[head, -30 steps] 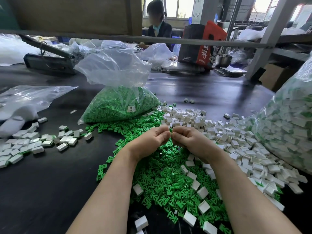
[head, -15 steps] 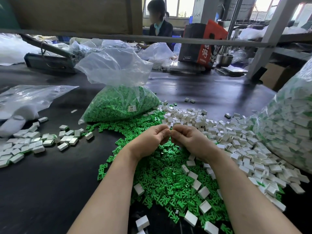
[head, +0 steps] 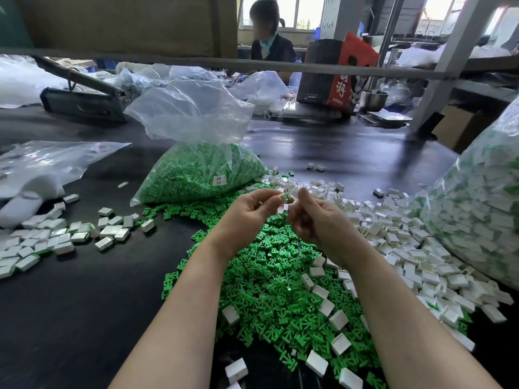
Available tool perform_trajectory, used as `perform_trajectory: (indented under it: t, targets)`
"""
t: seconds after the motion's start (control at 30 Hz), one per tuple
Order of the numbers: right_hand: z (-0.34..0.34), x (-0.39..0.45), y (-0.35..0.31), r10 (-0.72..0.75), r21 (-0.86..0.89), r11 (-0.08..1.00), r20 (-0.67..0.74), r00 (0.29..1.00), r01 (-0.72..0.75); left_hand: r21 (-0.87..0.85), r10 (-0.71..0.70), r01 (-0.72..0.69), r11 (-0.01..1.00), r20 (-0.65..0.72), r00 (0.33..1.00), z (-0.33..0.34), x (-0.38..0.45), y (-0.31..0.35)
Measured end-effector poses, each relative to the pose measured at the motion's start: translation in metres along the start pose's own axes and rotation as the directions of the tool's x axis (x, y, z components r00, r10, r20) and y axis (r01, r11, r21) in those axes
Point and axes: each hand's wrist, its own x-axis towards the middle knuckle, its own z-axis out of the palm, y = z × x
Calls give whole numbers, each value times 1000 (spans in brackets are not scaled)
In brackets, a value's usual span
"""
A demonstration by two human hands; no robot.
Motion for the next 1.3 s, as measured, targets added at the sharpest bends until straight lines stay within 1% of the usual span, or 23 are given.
perform_trajectory:
  t: [0.1,0.17,0.3,0.4,0.53,0.63,0.73,0.87,1.0,1.2,1.3]
  targets:
    - [2,1,-2,55,48,997,89,995,-59,-30,2,-2,1000,-2,1000,4,-1,2]
    - [5,3,-2,51,112,991,143,988,-67,-86,10,-8,996,20,1000,6,-2,3]
    - [8,4,-1,16,208,977,146,989,-47,-58,38,-37,998,18,999,8,-3,8]
    - [8,3,-1,-19,231,973,136,991,-13,-50,99,-101,994,-43,994,10,-2,13]
    - [8,2,-1,-26,166,986,94,995,10,17,156,-155,988,-184,971,14,-1,17]
    - [9,2,0,-42,80,996,70,997,36,55,150,-141,989,-224,963,18,-2,19]
    - [11,1,0,-84,-6,996,60,995,85,42,112,-104,994,-245,963,21,-2,20]
    - [15,0,-1,-137,-74,987,51,989,141,35,89,-83,996,-263,961,24,-2,21]
    - [14,1,0,-125,-80,989,35,992,128,-45,64,-80,996,-283,957,24,-2,24]
    - [13,1,0,-125,-97,987,33,992,128,-120,37,-66,991,-229,973,24,-3,24]
    - [14,0,1,-154,-151,977,7,988,154,-176,2,-44,983,-232,973,27,-1,22]
